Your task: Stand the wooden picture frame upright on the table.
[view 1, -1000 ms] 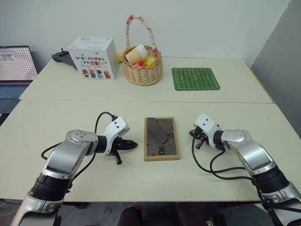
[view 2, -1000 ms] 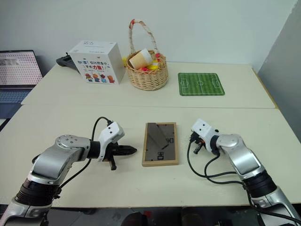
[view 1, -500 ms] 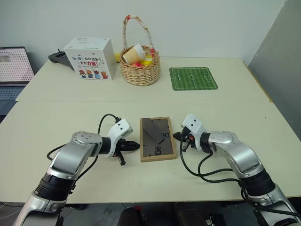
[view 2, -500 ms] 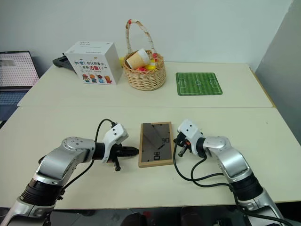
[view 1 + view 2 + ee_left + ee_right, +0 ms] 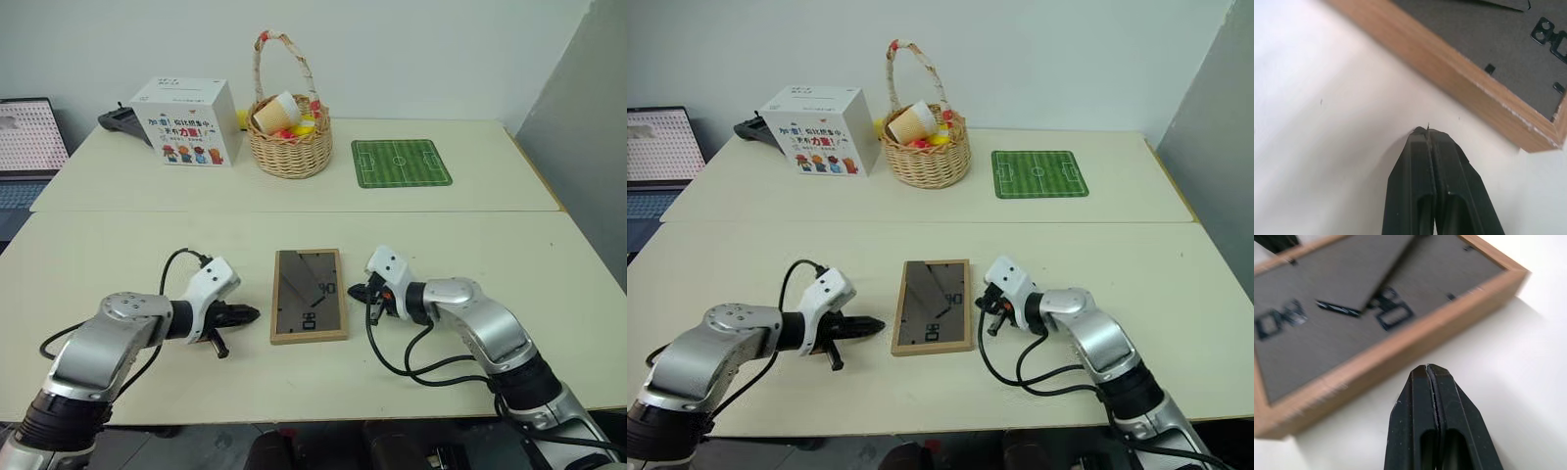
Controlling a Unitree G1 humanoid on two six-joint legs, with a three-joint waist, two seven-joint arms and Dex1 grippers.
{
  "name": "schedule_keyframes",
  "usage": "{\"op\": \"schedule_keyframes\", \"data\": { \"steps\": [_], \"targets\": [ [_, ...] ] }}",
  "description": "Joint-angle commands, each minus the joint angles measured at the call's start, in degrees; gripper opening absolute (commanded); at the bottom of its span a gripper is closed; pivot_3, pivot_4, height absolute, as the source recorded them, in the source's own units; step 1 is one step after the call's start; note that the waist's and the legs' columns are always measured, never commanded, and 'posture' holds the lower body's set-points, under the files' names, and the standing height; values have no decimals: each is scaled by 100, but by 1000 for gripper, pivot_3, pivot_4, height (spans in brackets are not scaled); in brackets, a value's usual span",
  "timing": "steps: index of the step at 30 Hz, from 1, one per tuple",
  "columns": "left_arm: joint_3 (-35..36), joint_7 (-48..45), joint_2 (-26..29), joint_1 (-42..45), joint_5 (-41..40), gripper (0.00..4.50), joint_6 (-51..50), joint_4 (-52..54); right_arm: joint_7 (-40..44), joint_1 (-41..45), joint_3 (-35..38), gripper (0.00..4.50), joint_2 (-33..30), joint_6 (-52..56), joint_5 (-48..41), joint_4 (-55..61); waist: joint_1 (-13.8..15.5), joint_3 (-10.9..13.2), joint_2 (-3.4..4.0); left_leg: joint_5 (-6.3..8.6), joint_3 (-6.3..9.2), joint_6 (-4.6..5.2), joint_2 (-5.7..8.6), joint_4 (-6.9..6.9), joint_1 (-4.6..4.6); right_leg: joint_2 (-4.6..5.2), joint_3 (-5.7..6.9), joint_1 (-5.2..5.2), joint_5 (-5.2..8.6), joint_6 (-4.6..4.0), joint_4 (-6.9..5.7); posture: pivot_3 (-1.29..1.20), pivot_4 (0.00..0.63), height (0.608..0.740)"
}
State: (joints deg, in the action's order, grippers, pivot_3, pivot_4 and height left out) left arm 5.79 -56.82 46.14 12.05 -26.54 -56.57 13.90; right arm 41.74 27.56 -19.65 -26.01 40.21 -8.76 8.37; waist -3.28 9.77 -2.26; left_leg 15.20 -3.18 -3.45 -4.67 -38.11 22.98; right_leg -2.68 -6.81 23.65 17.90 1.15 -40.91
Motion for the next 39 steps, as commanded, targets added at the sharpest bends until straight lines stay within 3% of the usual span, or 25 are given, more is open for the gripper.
{"op": "schedule_keyframes", "data": {
  "steps": [1,3,11,19,27,34,39],
  "targets": [
    [895,-282,-85,237,-1363,902,-1426,-215,112,125,91,0,-18,-507,96,-242,-4,1,-2,0,1,0,0,0,0,0,4,0,1,0,0,0,150,740],
    [685,-235,102,151,-1208,1358,-1393,-483,79,132,62,0,42,-704,190,-496,-5,1,-2,0,6,0,0,0,0,-2,6,0,1,0,-1,0,150,740],
    [768,13,-236,1010,-1726,2919,-2766,-1910,-42,-41,81,0,175,-747,284,-422,-8,0,-3,0,15,0,1,-1,0,-1,10,-2,2,-2,-5,0,150,740],
    [301,200,-865,1129,-1823,4490,-2860,-1958,-361,48,-13,0,694,-510,315,-364,-1,-2,1,-1,40,-2,1,-1,-3,-1,11,-4,2,-3,-9,0,150,740],
    [332,665,-1614,706,-1882,4490,-2676,-1655,-689,-115,102,0,1158,-142,241,-277,75,-26,17,-1,47,-4,19,-3,-7,28,12,-22,8,8,-3,0,150,740],
    [336,855,-1763,519,-1933,4490,-2501,-1423,-901,-62,346,0,1194,31,223,-320,104,-57,33,-1,62,-3,34,-4,-11,40,12,-38,12,14,5,0,150,740],
    [294,1006,-1781,449,-1869,3588,-2278,-1386,-984,36,495,0,1198,-69,255,-517,99,-58,33,-1,75,-2,41,-3,-10,42,15,-39,13,16,6,0,150,740]
  ]
}}
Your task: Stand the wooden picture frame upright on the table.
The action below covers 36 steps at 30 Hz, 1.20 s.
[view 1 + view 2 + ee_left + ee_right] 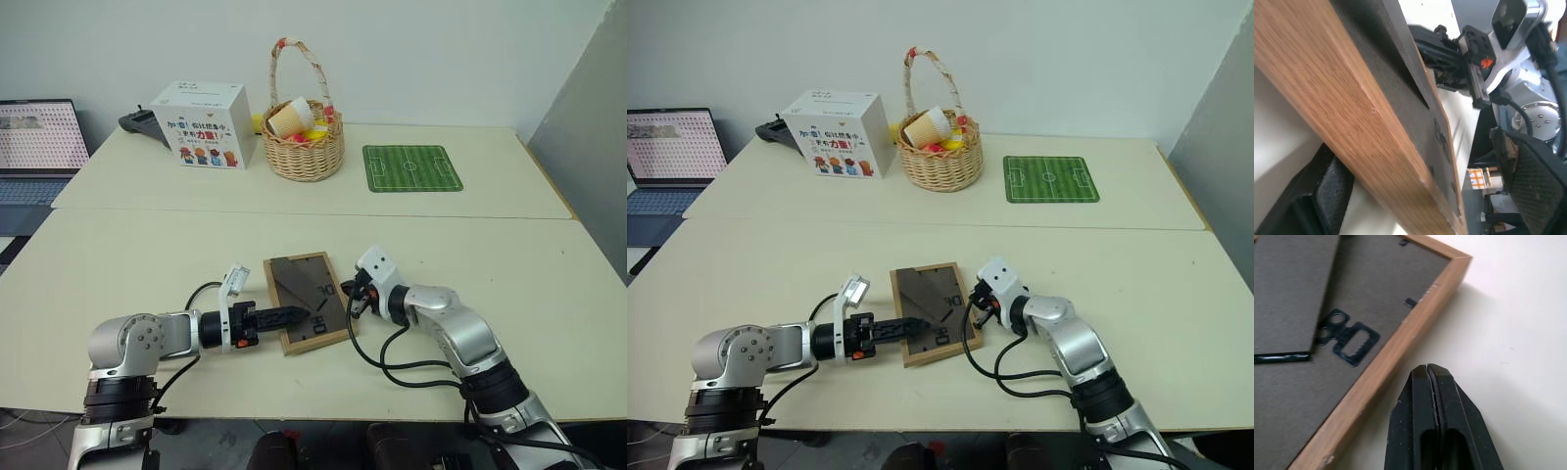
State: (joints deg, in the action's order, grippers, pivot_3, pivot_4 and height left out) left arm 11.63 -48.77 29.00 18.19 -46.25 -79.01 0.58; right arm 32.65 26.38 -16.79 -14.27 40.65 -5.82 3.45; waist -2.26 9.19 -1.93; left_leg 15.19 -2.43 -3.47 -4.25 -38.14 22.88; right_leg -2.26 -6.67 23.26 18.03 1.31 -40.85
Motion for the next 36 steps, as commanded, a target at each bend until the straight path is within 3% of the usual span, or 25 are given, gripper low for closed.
{"op": "schedule_keyframes", "data": {
  "steps": [1,7,15,19,22,28,32,36],
  "targets": [
    [-272,254,-81,-149,120,3417,6,-81,-117,170,263,0,22,-144,-35,-83,-6,0,0,0,1,0,0,0,0,0,0,0,0,0,0,0,150,740],
    [-454,396,-100,53,388,2117,583,-279,2,370,608,0,-52,-392,-193,-311,6,0,0,0,17,0,16,2,3,9,9,-2,1,1,2,0,150,740],
    [-301,359,-56,956,177,1453,666,-333,954,1241,1416,0,-638,-269,-1056,-404,33,9,-1,-2,55,4,52,0,17,39,60,-9,3,7,2,0,150,740],
    [-511,-272,606,1501,114,1397,764,-141,2033,1764,1781,690,-965,717,-2357,-125,-21,37,-9,-2,75,4,49,8,21,35,82,-7,7,2,1,0,150,740],
    [-466,-378,767,1724,92,1397,955,-179,2153,2074,1833,1346,-887,1071,-2801,-101,-100,39,-4,-2,85,4,42,15,23,30,92,-4,13,-8,-1,0,150,740],
    [-410,-361,811,1874,89,1397,1169,-140,2028,2218,1457,2576,-646,1013,-2746,-81,-100,43,-3,-2,90,4,44,9,37,38,100,1,16,-8,1,0,150,740],
    [-313,-344,794,1937,-38,1397,1120,-114,1515,2317,1270,3357,-286,809,-2430,-329,-100,43,-3,-2,93,4,48,3,47,43,105,5,17,-7,1,0,150,740],
    [-301,-303,781,1935,-31,1397,1166,-146,1431,2266,1229,3357,-67,1009,-2649,1,-96,45,-1,-3,99,3,46,3,54,42,112,11,17,-7,0,0,150,740]
  ]
}}
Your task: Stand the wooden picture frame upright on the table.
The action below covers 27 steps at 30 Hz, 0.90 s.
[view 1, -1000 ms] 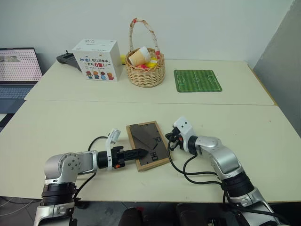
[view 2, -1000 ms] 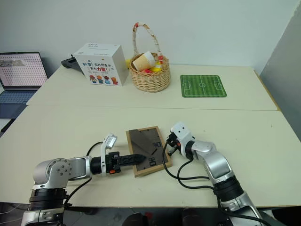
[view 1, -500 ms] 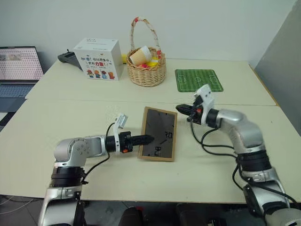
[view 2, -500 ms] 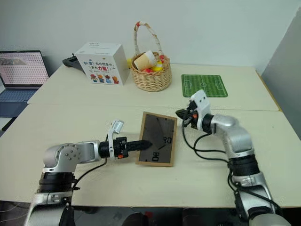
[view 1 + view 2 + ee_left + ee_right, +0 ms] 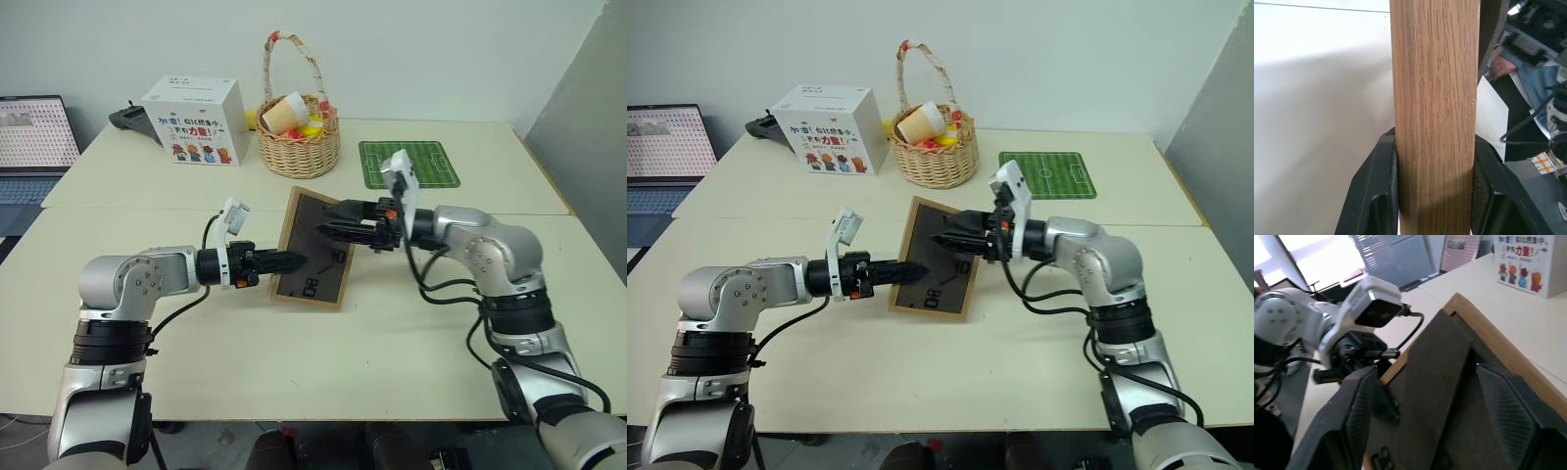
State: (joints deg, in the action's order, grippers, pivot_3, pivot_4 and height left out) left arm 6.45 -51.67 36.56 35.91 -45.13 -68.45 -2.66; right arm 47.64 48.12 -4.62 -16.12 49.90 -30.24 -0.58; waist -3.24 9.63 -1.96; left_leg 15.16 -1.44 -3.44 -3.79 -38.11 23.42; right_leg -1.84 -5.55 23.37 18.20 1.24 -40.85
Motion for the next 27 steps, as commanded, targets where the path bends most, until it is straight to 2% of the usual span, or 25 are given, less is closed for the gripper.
{"op": "schedule_keyframes", "data": {
  "steps": [1,6,11,15,18,21,23,26,27],
  "targets": [
    [194,-26,33,120,-133,1397,110,202,-62,27,-40,3357,136,130,-250,544,3,1,1,0,0,-1,0,0,5,0,0,4,0,0,1,0,150,740],
    [277,30,0,78,-261,1397,-50,286,188,-294,117,3357,30,726,-943,1303,11,1,1,-1,1,-1,-1,-1,15,4,3,8,0,1,6,0,150,740],
    [341,80,-6,-20,-309,1397,-87,275,420,-665,522,3357,-594,1384,-1688,1808,21,1,1,-1,11,0,0,-6,30,5,11,17,0,1,3,0,150,740],
    [429,140,-49,-273,-616,1397,-384,533,291,-1024,652,3357,-1252,1170,-1358,1891,21,1,1,-3,15,4,5,-8,31,5,12,14,1,1,3,0,150,740],
    [524,234,-71,-402,-838,1397,-651,678,229,-1314,597,3357,-1817,445,-690,1919,5,4,-1,-3,14,6,6,-9,33,4,10,17,1,2,2,0,150,740],
    [878,637,-339,-360,-1196,1397,-1264,488,363,-2057,-62,3357,-2691,-1719,1012,1773,64,5,-3,-4,22,7,9,-8,38,4,12,15,5,9,7,0,150,740],
    [1419,1004,-657,-175,-1571,1397,-1941,172,-496,-2365,-309,3357,-2851,-4664,2663,1108,72,6,-7,-3,25,8,11,-10,40,5,16,12,9,15,14,0,150,740],
    [1804,1471,-879,-128,-2143,1397,-2386,-34,-1892,-2286,-517,3357,-2930,-7482,4373,257,53,12,-11,-4,11,7,12,-19,41,6,14,15,9,16,3,0,150,740],
    [1835,1635,-907,-154,-2361,1397,-2402,-81,-2285,-2207,-585,3357,-2961,-8119,4836,29,3,12,-11,-4,7,7,13,-22,41,7,13,15,9,17,1,0,150,740]
  ]
}}
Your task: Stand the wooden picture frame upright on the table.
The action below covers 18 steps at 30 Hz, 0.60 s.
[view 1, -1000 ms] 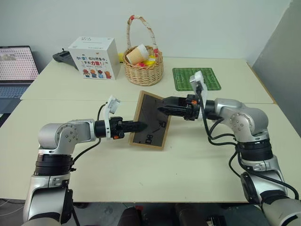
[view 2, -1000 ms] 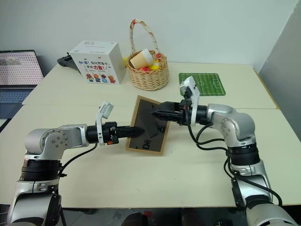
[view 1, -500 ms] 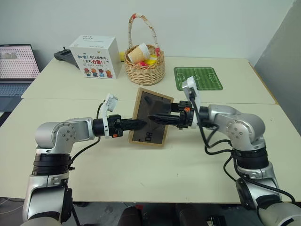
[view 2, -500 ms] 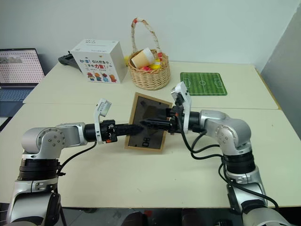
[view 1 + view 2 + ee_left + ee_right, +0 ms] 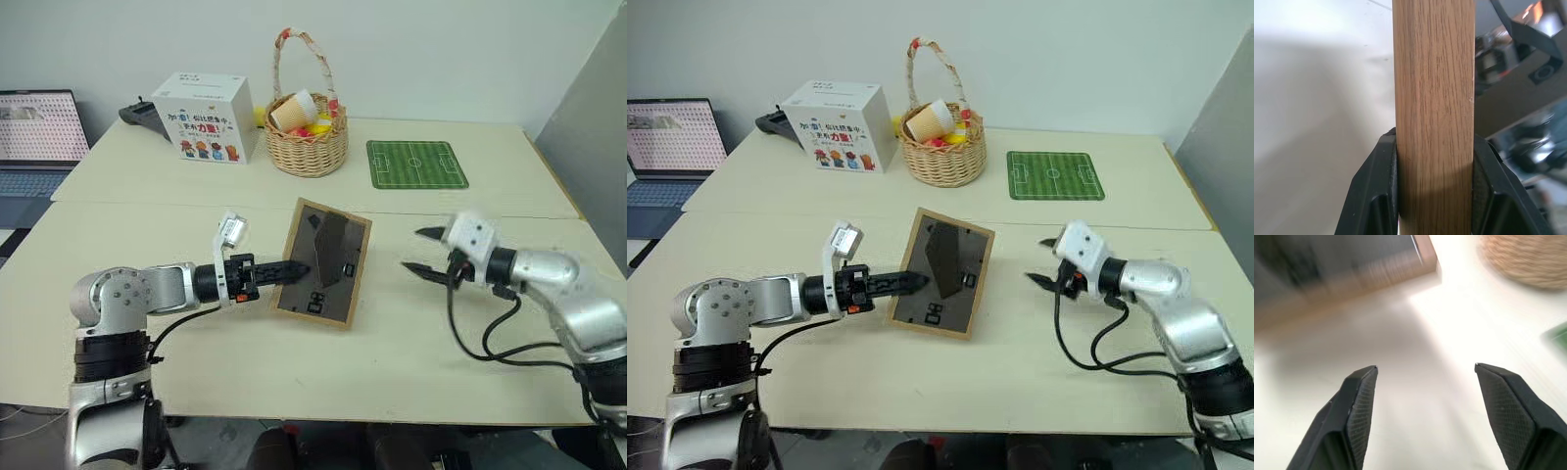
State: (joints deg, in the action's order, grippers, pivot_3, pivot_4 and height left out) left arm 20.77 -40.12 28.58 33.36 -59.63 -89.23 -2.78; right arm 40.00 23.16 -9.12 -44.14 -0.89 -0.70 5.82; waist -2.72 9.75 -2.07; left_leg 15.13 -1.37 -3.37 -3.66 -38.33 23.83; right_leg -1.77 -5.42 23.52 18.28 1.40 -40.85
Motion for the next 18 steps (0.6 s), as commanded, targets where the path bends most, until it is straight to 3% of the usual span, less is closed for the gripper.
{"op": "schedule_keyframes", "data": {
  "steps": [1,4,9,18],
  "targets": [
    [393,708,-164,32,-1222,1397,-327,-102,-2149,443,-239,3357,-126,-3632,2537,-852,-60,0,0,-2,1,-4,-3,-4,-4,1,-8,1,-1,1,-6,0,150,740],
    [333,1309,-213,-108,-1937,1397,-327,-125,-3138,802,-381,3357,79,-4520,3493,-1401,-87,0,0,-19,0,-35,-7,-9,-11,19,-13,1,-1,0,-18,0,150,740],
    [338,2438,-461,-311,-2941,1397,-148,-104,-3891,1357,-733,3357,555,-5320,4282,-1987,-38,0,0,-25,17,-44,-4,-15,-15,40,-10,-9,-2,-2,-23,0,150,740],
    [-452,3695,-29,-758,-4689,1397,861,105,-4027,1496,-957,3357,741,-5794,4438,-2370,23,0,0,-25,45,-44,-1,-42,-10,64,9,-31,-2,-1,-23,0,150,740]
  ]
}}
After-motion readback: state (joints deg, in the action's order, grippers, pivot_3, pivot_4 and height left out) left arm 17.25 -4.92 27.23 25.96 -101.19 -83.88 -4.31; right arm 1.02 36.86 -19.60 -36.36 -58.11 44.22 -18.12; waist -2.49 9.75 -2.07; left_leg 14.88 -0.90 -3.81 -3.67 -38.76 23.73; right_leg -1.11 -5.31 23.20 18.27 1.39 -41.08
